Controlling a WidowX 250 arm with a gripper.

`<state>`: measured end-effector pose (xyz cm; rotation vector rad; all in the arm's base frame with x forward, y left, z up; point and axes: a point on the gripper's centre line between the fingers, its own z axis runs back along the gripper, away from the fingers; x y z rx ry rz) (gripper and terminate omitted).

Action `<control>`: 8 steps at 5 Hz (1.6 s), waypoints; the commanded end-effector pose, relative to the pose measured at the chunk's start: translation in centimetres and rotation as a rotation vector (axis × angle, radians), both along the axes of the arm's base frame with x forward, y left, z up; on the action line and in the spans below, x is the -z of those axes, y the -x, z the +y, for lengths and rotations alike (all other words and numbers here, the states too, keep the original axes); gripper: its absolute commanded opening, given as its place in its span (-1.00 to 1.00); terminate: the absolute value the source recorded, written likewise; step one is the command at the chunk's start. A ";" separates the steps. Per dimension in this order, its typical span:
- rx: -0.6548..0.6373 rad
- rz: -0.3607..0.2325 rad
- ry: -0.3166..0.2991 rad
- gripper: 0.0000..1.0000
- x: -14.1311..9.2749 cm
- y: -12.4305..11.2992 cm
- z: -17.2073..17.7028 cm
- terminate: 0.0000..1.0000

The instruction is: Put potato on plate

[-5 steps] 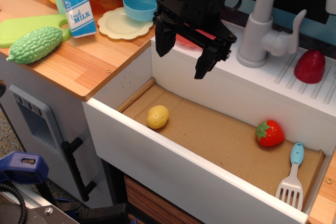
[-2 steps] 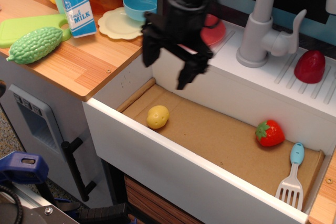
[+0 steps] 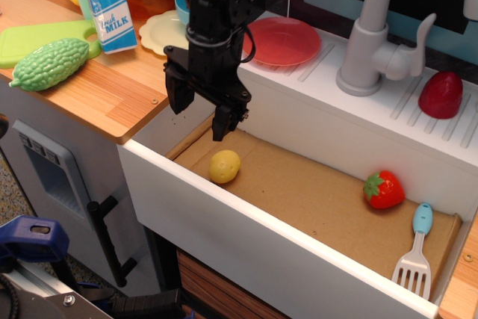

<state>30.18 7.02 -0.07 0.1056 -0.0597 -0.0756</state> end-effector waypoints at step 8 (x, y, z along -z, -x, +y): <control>-0.120 -0.159 0.115 -1.00 7.4 -2.1 -0.9 -1.00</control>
